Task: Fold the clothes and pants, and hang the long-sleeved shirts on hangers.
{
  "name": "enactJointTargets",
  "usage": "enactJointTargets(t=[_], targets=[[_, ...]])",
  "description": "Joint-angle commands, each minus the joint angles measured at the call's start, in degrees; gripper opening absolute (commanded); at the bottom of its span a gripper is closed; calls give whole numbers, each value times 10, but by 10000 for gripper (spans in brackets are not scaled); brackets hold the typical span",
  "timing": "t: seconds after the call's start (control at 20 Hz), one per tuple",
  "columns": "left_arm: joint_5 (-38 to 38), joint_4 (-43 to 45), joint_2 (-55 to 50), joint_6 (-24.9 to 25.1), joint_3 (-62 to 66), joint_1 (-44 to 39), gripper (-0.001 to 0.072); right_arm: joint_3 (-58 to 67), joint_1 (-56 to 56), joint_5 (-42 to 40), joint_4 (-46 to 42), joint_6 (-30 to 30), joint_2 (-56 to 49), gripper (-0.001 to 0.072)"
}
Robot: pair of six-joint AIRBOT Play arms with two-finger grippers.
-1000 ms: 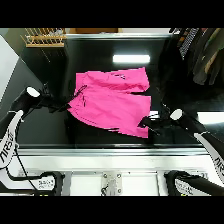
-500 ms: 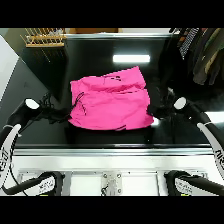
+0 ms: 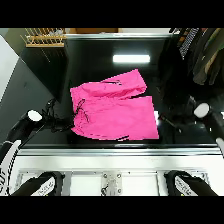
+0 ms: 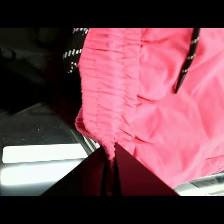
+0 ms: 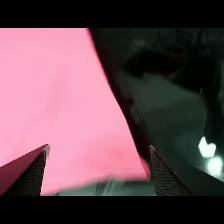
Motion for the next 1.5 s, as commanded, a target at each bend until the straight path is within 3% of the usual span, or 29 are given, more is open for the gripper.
enactJointTargets(t=[0.0, 0.2, 0.35, 0.45, 0.9, 0.95, 1.05, 1.15, 1.3, 1.45], targets=[[7, 0, 15, 1, -6, -3, 16, -129, -6, 0, 14, 113, 92, 675], [7, 1, 14, 2, -6, -3, 16, -228, -6, -43, 42, 207, 180, 675], [8, 1, 14, 2, -6, -3, 16, -271, 3, -109, 89, 206, 207, 662], [8, 0, 14, 1, -6, -3, 16, -282, 29, -153, 93, 206, 202, 598], [8, 0, 14, 1, -6, -3, 16, -281, 151, -327, 134, 204, 94, 590], [8, 0, 14, 1, -6, -3, 16, -280, 162, -338, 134, 203, 89, 527], [8, 0, 14, 1, -6, -3, 16, -276, 170, -348, 134, 189, 84, 215], [8, 0, 14, 1, -6, -2, 16, -269, 168, -348, 131, 141, 85, 2], [-8, 1, 15, 1, 10, -2, 16, -216, 155, -333, 101, 80, 89, 2], [-78, -2, 56, 1, 99, -1, 15, -66, 93, -242, 54, -2, 111, 1]])
